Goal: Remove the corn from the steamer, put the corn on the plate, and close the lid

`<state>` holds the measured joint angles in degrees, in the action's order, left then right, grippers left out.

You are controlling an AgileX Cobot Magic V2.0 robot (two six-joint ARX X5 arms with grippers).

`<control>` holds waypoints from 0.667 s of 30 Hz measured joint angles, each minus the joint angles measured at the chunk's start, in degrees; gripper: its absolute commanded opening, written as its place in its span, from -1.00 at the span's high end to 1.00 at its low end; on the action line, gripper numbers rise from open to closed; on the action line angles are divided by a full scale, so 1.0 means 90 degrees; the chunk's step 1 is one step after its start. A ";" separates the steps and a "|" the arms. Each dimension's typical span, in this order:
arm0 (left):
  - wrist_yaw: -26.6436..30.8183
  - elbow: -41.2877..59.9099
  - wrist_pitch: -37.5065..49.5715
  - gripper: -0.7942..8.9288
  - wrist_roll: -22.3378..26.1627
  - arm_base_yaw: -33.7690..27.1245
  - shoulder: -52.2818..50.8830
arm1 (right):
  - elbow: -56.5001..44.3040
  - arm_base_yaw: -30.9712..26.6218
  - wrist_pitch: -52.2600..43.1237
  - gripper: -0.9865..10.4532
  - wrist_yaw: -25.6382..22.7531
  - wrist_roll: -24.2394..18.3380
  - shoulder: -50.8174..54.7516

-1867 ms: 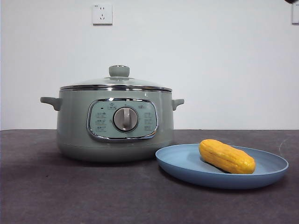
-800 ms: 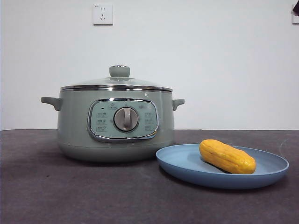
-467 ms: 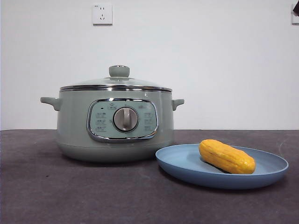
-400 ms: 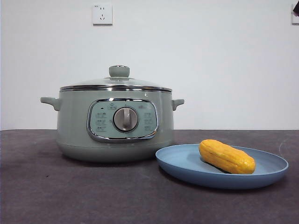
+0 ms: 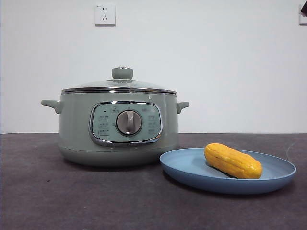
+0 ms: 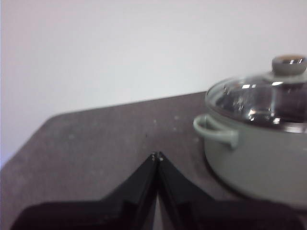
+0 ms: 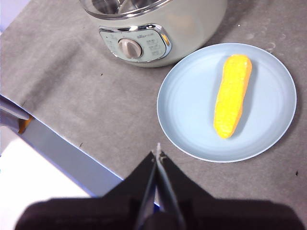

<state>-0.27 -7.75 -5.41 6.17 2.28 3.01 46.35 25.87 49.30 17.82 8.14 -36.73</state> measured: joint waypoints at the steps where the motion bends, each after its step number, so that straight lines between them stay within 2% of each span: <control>1: 0.0015 0.0172 -0.0007 0.84 -0.0058 0.0000 -0.0151 | 0.0000 0.0000 0.0000 0.83 -0.0002 0.0000 0.0000; 12: 0.0046 0.0733 -0.0627 0.84 -0.0585 0.0000 -0.0294 | 0.0000 0.0000 0.0002 0.83 -0.0002 0.0000 0.0002; 20: 0.0036 0.0738 -0.0624 0.84 -0.0692 -0.0002 -0.0304 | 0.0000 0.0000 0.0010 0.83 -0.0002 0.0000 0.0000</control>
